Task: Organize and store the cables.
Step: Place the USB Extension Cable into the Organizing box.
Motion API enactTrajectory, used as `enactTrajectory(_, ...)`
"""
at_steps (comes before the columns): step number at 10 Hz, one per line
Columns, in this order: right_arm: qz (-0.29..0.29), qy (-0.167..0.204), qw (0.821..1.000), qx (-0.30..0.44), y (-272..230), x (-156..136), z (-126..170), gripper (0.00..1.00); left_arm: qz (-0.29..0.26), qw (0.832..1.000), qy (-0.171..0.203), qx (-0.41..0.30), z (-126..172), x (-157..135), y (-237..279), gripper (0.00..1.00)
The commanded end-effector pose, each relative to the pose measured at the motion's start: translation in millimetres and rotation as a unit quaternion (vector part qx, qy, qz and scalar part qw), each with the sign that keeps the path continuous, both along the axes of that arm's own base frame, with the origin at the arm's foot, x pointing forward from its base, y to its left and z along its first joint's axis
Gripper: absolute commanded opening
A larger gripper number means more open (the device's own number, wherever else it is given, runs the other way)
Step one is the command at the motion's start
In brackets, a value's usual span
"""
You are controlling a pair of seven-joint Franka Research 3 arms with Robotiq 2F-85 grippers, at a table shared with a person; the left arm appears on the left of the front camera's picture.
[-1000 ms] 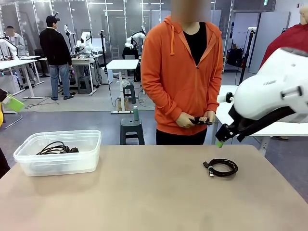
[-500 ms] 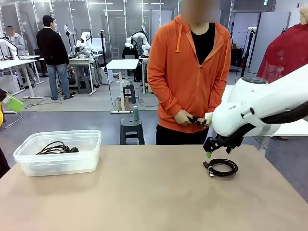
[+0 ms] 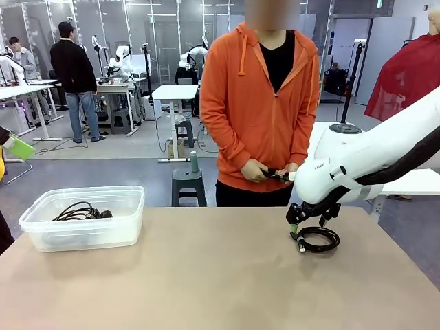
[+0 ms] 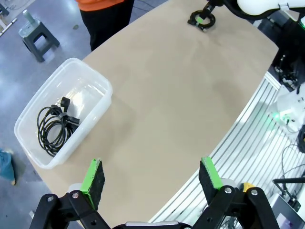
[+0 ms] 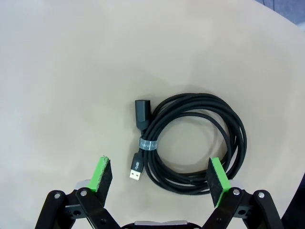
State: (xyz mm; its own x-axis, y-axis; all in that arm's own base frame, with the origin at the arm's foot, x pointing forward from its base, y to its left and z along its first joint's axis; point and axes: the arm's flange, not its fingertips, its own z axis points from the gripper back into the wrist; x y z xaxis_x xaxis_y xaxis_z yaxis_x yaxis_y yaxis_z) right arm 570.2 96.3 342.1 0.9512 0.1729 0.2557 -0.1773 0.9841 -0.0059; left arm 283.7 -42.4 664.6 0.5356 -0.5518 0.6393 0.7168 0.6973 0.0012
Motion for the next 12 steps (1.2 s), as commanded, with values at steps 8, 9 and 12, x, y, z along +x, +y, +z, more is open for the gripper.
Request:
enactTrajectory(8,-0.023,-0.002,1.0,-0.016,0.8,3.4,-18.4,1.0,-0.003,1.0,-0.002,-0.001,1.6,0.0,-0.2,1.0)
enactTrajectory(9,-0.023,-0.002,1.0,-0.016,0.8,3.4,-18.4,1.0,-0.003,1.0,-0.002,-0.001,1.6,0.0,-0.2,1.0)
enactTrajectory(12,-0.039,-0.01,0.999,-0.012,5.1,3.2,-28.3,1.0,-0.003,1.0,-0.002,-0.001,1.6,0.0,-0.2,1.0)
